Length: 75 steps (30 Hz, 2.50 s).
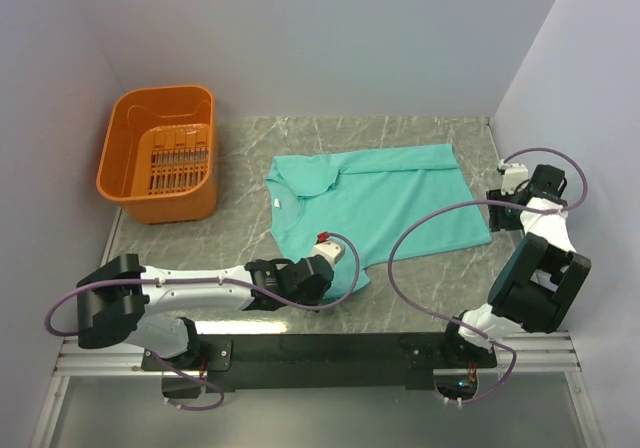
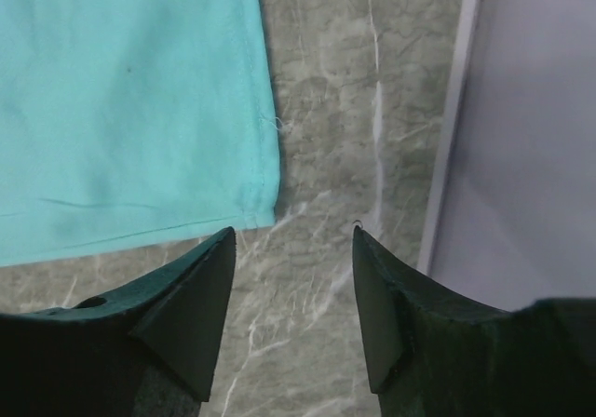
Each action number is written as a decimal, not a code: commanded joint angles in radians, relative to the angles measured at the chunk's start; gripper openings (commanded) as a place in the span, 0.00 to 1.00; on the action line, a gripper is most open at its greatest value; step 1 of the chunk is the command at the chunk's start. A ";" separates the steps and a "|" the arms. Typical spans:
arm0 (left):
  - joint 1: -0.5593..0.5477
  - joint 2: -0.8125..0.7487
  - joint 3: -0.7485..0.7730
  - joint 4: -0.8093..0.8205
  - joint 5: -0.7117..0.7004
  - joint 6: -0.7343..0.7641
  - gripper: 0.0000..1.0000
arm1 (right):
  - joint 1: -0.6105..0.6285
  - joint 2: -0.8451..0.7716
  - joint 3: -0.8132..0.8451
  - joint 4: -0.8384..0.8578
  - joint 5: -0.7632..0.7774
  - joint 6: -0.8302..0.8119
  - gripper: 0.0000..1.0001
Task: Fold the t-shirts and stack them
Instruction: Fold the tshirt
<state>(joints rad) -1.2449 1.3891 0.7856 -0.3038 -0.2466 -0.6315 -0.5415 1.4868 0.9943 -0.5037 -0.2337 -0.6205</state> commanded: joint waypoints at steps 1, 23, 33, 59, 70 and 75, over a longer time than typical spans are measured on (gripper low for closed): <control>0.005 0.020 0.003 0.014 0.029 -0.025 0.01 | -0.003 0.056 0.004 0.044 0.030 0.054 0.59; 0.010 0.036 0.014 0.005 0.024 -0.039 0.01 | -0.046 0.190 0.018 -0.038 -0.118 0.036 0.47; 0.010 -0.002 -0.008 0.015 0.015 -0.040 0.01 | -0.046 0.243 0.023 -0.022 -0.096 0.057 0.40; 0.323 -0.182 0.015 0.130 0.171 0.115 0.01 | -0.041 0.127 0.219 -0.214 -0.360 0.117 0.00; 0.426 -0.193 0.105 0.108 0.184 0.199 0.01 | -0.031 0.190 0.339 -0.240 -0.435 0.195 0.00; 0.472 -0.142 0.155 0.111 0.204 0.228 0.01 | -0.006 0.243 0.385 -0.234 -0.464 0.241 0.00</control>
<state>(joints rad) -0.7929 1.2278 0.8776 -0.2230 -0.0700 -0.4461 -0.5678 1.7020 1.3243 -0.7311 -0.6548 -0.4240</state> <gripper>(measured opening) 0.016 0.010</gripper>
